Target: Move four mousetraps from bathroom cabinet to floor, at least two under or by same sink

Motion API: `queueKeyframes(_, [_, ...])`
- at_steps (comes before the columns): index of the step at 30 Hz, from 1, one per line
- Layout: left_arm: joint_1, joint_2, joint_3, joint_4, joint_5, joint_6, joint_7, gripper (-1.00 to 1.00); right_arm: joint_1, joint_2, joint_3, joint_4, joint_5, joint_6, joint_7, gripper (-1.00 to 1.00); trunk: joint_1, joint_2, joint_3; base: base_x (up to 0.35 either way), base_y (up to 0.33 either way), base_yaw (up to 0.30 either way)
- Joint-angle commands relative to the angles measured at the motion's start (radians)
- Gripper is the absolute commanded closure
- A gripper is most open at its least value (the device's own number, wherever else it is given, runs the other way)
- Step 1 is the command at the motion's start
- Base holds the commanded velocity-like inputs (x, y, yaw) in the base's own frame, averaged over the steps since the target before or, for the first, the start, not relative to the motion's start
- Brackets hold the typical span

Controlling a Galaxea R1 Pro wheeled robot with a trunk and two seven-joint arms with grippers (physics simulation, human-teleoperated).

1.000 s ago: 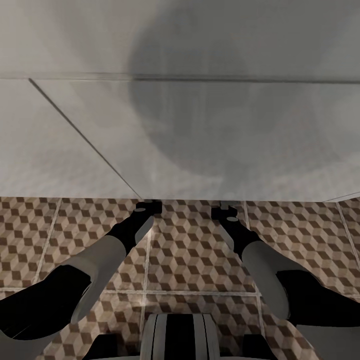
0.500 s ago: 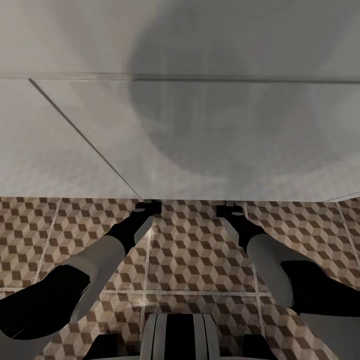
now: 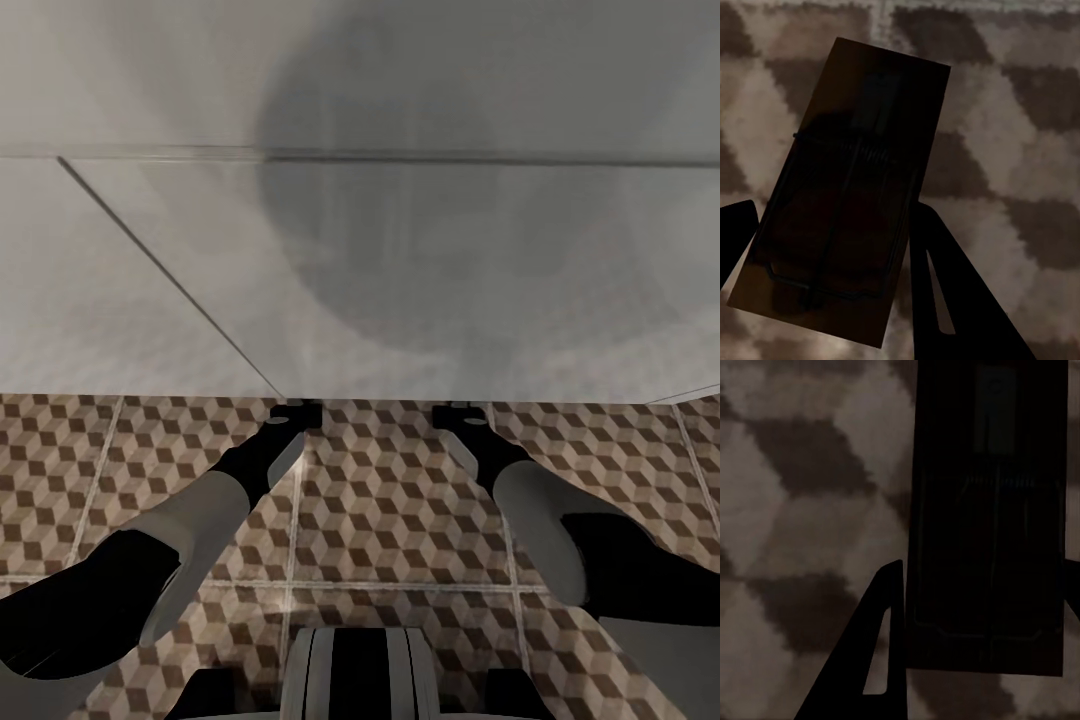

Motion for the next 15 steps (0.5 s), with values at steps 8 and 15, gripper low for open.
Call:
queueKeyframes(8, [0.000, 0.001, -0.008, -0.002, 0.008, 0.006, 0.007, 1.00, -0.001, 0.010, -0.006, 0.001, -0.035, 0.006, 0.009, 1.00, 0.000, 0.000, -0.001, 0.000, 0.000, 0.000])
queueKeyframes(15, [0.000, 0.002, -0.008, -0.002, 0.007, 0.006, 0.007, 1.00, -0.002, 0.014, -0.006, 0.030, -0.089, 0.006, 0.021, 1.00, 0.000, 0.000, -0.001, 0.000, 0.000, 0.000])
